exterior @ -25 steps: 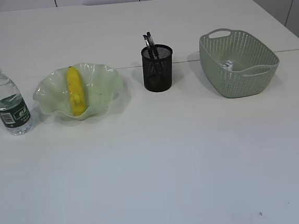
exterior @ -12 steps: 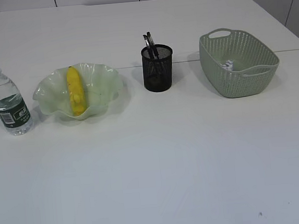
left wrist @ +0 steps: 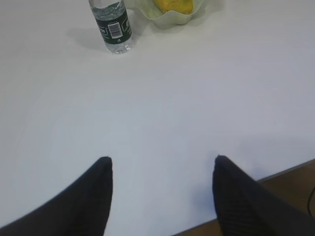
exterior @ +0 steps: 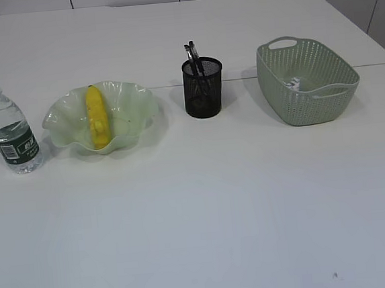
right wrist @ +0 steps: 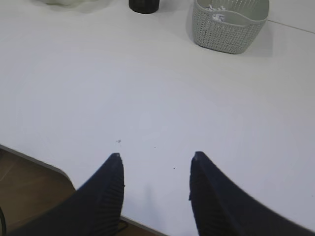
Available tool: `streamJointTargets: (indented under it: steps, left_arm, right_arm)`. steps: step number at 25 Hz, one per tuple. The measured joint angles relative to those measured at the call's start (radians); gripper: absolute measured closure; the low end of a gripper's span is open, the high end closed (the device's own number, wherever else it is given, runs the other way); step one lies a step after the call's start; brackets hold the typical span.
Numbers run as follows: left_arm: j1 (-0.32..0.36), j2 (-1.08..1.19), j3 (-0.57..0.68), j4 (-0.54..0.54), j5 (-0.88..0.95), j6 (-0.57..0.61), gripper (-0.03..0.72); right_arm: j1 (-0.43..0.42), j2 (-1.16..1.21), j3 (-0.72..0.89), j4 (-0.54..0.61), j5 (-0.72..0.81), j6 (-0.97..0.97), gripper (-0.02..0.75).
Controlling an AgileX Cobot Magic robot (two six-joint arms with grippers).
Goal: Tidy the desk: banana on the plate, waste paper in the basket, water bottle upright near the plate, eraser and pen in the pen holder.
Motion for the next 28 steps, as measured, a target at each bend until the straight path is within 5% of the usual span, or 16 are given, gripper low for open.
streamJointTargets:
  steps: [28]
  left_arm:
    - [-0.002, -0.002, 0.041, -0.046, -0.098, -0.003, 0.243]
  right_arm:
    - [0.000, 0.000, 0.000, 0.002, -0.002, 0.000, 0.403]
